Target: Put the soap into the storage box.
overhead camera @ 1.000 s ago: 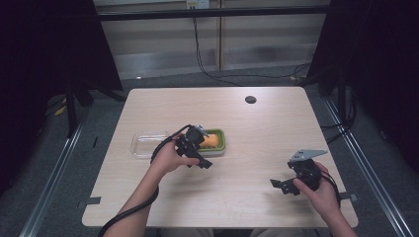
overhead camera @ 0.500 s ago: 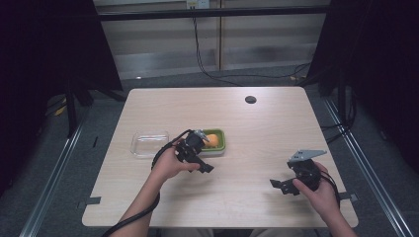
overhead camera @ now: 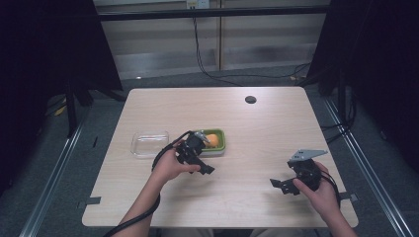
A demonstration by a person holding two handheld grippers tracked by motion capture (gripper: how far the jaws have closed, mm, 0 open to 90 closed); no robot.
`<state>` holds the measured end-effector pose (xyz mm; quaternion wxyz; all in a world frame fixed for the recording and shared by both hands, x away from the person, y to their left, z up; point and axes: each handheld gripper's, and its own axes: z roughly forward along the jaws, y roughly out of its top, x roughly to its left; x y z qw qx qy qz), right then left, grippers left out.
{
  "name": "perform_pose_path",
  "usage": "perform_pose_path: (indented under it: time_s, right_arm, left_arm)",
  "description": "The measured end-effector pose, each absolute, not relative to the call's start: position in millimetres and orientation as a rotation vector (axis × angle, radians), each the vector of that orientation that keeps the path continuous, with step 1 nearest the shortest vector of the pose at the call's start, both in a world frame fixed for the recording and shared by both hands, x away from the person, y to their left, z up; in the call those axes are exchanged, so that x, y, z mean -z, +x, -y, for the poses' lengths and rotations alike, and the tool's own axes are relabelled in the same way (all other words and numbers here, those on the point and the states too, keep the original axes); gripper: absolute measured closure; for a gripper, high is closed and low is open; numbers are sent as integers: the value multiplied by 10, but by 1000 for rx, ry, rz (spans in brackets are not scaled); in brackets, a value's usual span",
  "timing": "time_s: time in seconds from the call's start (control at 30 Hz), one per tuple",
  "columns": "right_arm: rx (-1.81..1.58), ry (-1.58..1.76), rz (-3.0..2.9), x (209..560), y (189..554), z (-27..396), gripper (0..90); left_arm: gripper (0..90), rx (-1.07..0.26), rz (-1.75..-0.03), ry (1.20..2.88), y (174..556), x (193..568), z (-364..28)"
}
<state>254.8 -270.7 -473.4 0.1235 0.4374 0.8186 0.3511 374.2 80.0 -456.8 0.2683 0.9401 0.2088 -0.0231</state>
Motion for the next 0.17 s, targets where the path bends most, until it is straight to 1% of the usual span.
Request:
perform_pose_path:
  time_s: [0.17]
  right_arm:
    - [-1022,1273,-2386,4733,2552,2711,25]
  left_arm:
    - [116,58,-557,2539,3751,4567,-800]
